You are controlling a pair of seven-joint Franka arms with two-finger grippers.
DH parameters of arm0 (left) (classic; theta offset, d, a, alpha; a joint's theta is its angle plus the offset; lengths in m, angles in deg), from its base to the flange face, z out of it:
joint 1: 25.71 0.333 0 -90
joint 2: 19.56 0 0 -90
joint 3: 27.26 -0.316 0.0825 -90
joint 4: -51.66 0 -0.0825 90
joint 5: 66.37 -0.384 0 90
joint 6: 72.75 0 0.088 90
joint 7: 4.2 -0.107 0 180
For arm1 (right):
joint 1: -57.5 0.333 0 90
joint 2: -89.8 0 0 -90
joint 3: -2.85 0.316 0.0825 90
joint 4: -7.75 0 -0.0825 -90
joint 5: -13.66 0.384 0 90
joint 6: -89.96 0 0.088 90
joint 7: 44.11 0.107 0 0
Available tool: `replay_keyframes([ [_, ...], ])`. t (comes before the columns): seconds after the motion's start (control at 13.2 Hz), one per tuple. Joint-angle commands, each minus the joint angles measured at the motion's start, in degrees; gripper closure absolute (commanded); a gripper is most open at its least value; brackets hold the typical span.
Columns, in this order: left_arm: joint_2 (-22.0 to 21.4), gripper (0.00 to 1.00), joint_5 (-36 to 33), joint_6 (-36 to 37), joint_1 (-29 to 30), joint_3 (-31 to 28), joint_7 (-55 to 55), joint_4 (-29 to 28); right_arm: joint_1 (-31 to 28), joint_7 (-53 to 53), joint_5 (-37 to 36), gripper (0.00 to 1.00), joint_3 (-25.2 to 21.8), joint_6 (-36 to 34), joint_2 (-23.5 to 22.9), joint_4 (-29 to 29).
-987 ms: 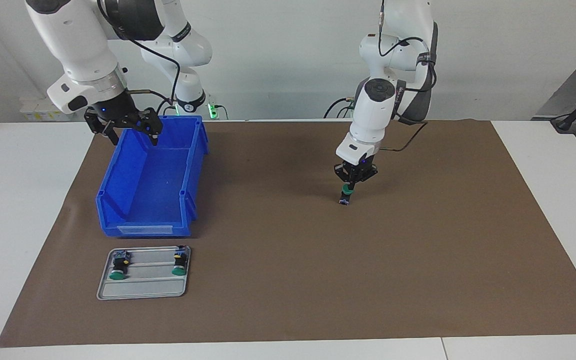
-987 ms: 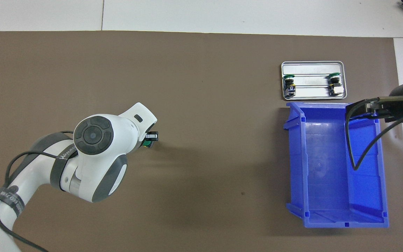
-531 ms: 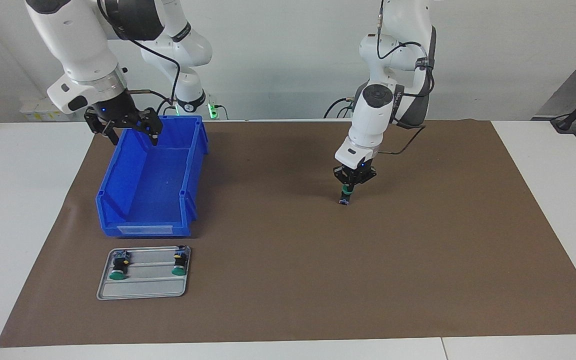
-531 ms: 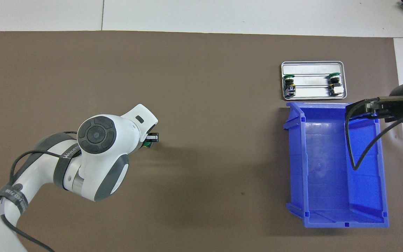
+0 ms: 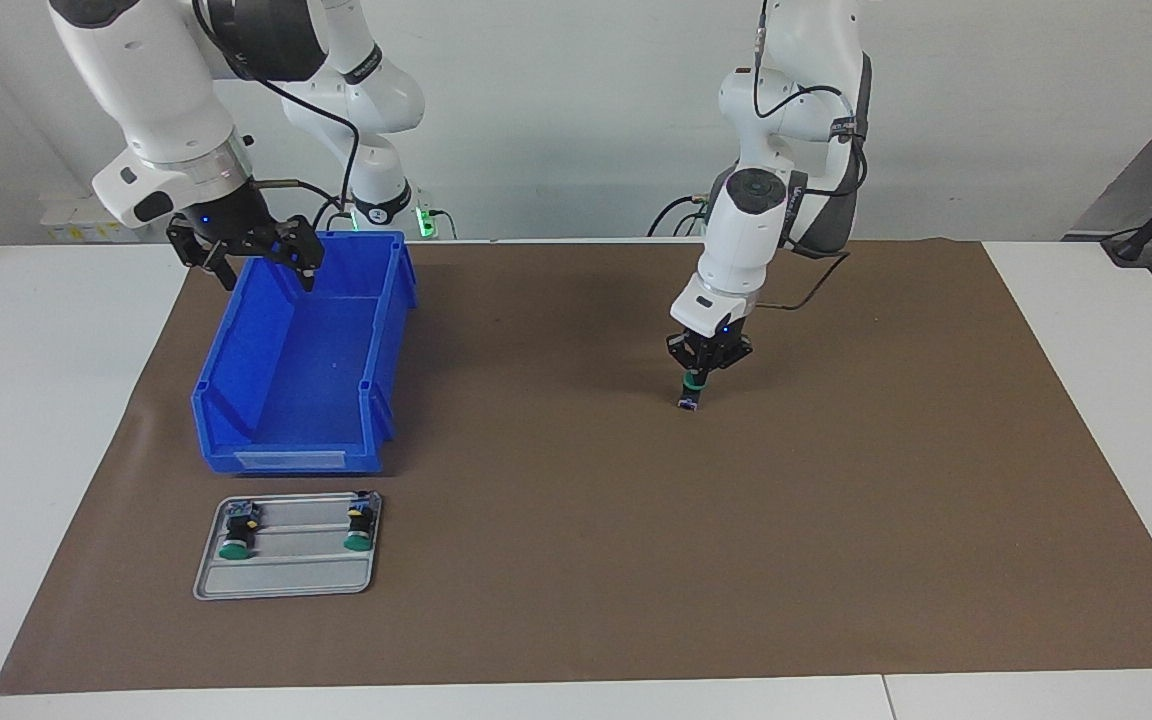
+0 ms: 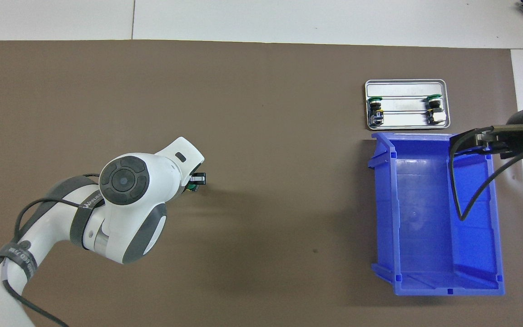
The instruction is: Place and press button with both arms
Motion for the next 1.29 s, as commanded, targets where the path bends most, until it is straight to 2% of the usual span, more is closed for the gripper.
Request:
replay_keyframes([
  [0.0, 2.3, 1.0, -0.3, 0.26, -0.4, -0.46, 0.44, 1.0, -0.61, -1.17, 0.86, 0.0, 0.17, -0.59, 0.23, -0.05],
  [0.3, 2.66, 1.0, -0.3, 13.52, 0.83, -0.81, 0.0, 12.68, 0.1, -0.91, 0.86, 0.0, 0.51, 0.11, 0.14, 0.21],
  [0.53, 2.48, 1.0, -0.3, 22.31, 4.86, -0.72, -3.76, 20.16, 1.14, -0.56, 0.94, 0.01, 0.87, 1.6, 0.05, 0.12],
  [0.99, -0.15, 1.0, 1.55, 32.97, 18.92, -1.16, -23.62, 26.24, 10.98, 11.02, 0.94, 0.04, 0.78, 7.48, -1.0, -0.67],
  [1.21, -0.16, 1.0, 1.46, 39.19, 21.14, -1.34, -26.19, 31.58, 16.59, 18.22, 0.94, 0.04, 0.78, 10.46, -3.19, -0.49],
])
